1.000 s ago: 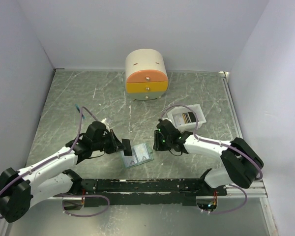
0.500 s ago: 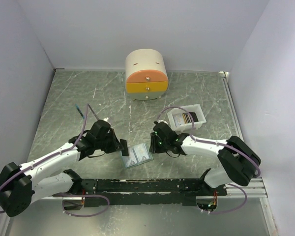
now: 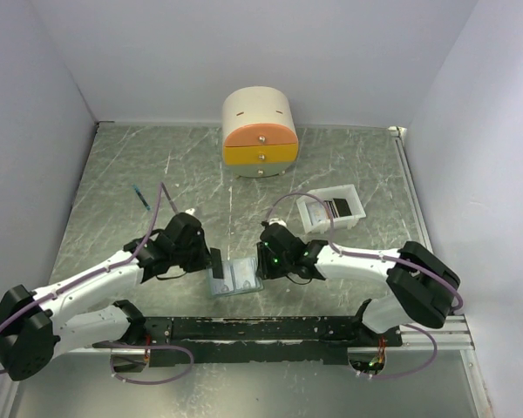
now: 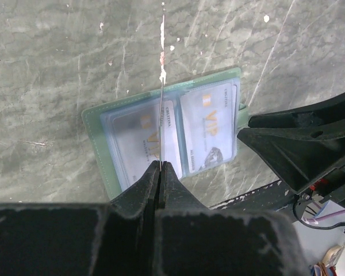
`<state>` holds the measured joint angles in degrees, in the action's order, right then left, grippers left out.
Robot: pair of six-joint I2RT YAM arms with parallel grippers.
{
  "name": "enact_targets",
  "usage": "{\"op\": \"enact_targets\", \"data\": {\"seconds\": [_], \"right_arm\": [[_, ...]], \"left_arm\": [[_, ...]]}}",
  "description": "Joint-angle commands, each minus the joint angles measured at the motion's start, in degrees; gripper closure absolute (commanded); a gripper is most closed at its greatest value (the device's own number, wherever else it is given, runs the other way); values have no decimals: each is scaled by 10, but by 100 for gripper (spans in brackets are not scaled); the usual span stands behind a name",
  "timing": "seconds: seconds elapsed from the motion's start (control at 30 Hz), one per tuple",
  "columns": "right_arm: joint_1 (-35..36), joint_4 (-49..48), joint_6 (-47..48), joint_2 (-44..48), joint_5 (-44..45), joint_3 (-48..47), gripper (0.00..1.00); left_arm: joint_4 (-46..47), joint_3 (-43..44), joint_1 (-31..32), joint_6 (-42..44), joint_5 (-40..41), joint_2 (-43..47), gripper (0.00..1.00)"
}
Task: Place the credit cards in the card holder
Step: Insert the credit card into the card holder.
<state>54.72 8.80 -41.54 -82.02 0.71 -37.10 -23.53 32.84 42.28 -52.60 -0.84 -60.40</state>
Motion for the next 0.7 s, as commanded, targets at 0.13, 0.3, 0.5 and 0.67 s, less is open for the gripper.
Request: {"op": "enact_targets", "data": {"seconds": [0.13, 0.3, 0.5, 0.67], "right_arm": [[3, 8, 35, 132, -5, -14, 65], [3, -110, 0, 243, -77, 29, 45], [3, -135, -118, 275, -95, 38, 42], [3, -117, -151, 283, -96, 34, 39]], "left_arm": [[40, 17, 7, 8, -85, 73, 92], [34, 16, 7, -43, -128, 138, 89], [100, -16, 6, -136, -219, 184, 87], [157, -43, 6, -193, -251, 225, 84]]}}
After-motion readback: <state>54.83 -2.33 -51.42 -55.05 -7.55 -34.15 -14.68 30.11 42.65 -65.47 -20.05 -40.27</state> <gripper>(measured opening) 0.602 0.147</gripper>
